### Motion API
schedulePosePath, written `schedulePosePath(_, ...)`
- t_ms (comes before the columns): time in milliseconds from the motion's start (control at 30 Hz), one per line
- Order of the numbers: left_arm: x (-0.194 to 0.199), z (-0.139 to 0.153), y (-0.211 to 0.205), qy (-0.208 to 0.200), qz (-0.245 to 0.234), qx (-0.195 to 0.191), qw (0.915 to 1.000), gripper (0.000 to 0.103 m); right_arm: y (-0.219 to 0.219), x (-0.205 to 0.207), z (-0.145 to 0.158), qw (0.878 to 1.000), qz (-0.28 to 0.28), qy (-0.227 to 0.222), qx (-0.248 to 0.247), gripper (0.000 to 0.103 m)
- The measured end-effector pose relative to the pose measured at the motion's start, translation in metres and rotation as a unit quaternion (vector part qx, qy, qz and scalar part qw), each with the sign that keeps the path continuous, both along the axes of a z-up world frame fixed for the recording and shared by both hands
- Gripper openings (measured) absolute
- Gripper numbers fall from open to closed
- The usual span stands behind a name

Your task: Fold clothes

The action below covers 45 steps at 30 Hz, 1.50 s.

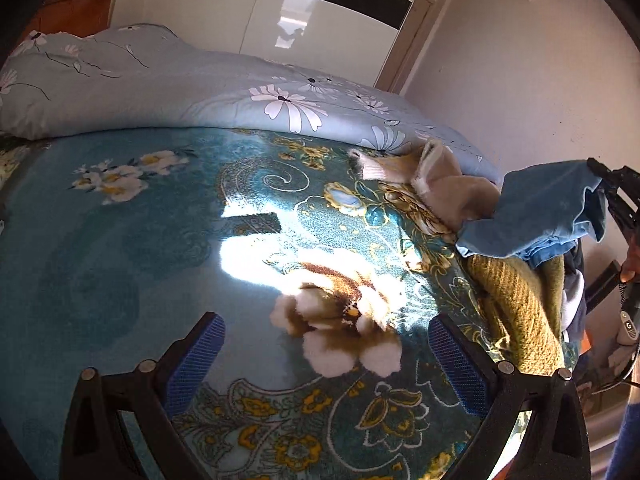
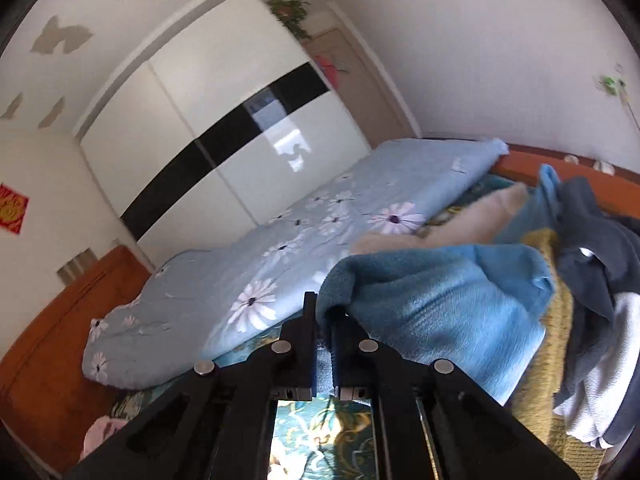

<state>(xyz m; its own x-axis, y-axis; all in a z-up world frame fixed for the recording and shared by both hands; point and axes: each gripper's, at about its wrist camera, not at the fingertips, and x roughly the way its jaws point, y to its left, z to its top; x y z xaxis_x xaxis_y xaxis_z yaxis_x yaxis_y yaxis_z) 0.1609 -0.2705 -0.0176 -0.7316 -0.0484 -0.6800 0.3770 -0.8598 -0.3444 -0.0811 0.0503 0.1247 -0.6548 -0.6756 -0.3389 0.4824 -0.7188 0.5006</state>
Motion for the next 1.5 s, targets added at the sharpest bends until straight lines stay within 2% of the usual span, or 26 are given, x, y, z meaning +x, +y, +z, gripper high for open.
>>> schedulePosePath(67,0.02,0.011,-0.007,0.015,0.007,-0.004,0.9998,0.103,-0.037,0.031,0.026,0.998,0.049,0.034,0.011,0.005)
schedulePosePath(167,0.054,0.028,-0.022,0.039,0.026,-0.007,0.9989,0.103,-0.091,0.072,0.054,0.991,0.125,0.05,0.003,0.005)
schedulePosePath(267,0.09,0.036,-0.039,0.049,0.055,-0.017,0.9972,0.103,-0.146,0.116,0.067,0.979,0.193,0.067,0.007,0.005)
schedulePosePath(500,0.173,0.054,-0.08,0.07,0.12,-0.039,0.9896,0.103,-0.253,0.19,0.07,0.936,0.347,0.053,-0.016,0.005)
schedulePosePath(600,0.209,0.062,-0.097,0.079,0.148,-0.048,0.9847,0.103,-0.289,0.214,0.064,0.93,0.366,0.046,0.008,0.005)
schedulePosePath(667,0.224,0.063,-0.108,0.079,0.157,-0.051,0.9832,0.103,-0.31,0.213,0.043,0.929,0.368,0.015,0.03,0.005)
schedulePosePath(700,0.225,0.055,-0.119,0.076,0.154,-0.05,0.9838,0.103,-0.322,0.211,0.028,0.928,0.37,-0.006,0.041,0.005)
schedulePosePath(833,0.214,0.036,-0.113,0.057,0.124,-0.043,0.9897,0.103,-0.364,0.203,-0.035,0.919,0.376,-0.087,0.083,0.005)
schedulePosePath(933,0.195,0.016,-0.104,0.04,0.097,-0.037,0.9938,0.103,-0.388,0.197,-0.069,0.912,0.378,-0.121,0.105,0.005)
schedulePosePath(1033,0.174,-0.002,-0.096,0.024,0.072,-0.026,0.9968,0.103,-0.407,0.19,-0.09,0.906,0.373,-0.141,0.138,0.006)
schedulePosePath(1167,0.145,-0.015,-0.082,0.012,0.041,-0.018,0.9989,0.103,-0.416,0.191,-0.101,0.889,0.4,-0.142,0.169,0.008)
schedulePosePath(1200,0.138,-0.019,-0.079,0.008,0.034,-0.016,0.9993,0.103,-0.412,0.191,-0.098,0.889,0.402,-0.129,0.175,0.011)
schedulePosePath(1233,0.131,-0.022,-0.075,0.005,0.026,-0.014,0.9996,0.103,-0.407,0.191,-0.094,0.889,0.404,-0.116,0.181,0.018)
schedulePosePath(1267,0.124,-0.026,-0.072,0.002,0.018,-0.012,0.9998,0.103,-0.402,0.19,-0.092,0.886,0.412,-0.113,0.182,0.038)
schedulePosePath(1300,0.117,-0.029,-0.068,-0.001,0.01,-0.01,0.9999,0.103,-0.396,0.188,-0.089,0.883,0.417,-0.113,0.182,0.052)
schedulePosePath(1433,0.09,-0.043,-0.054,-0.014,-0.02,-0.002,0.9997,0.103,-0.363,0.183,-0.08,0.88,0.428,-0.105,0.175,0.053)
schedulePosePath(1500,0.089,-0.044,-0.031,-0.027,-0.032,-0.017,0.999,0.103,-0.338,0.176,-0.079,0.887,0.421,-0.096,0.162,0.053)
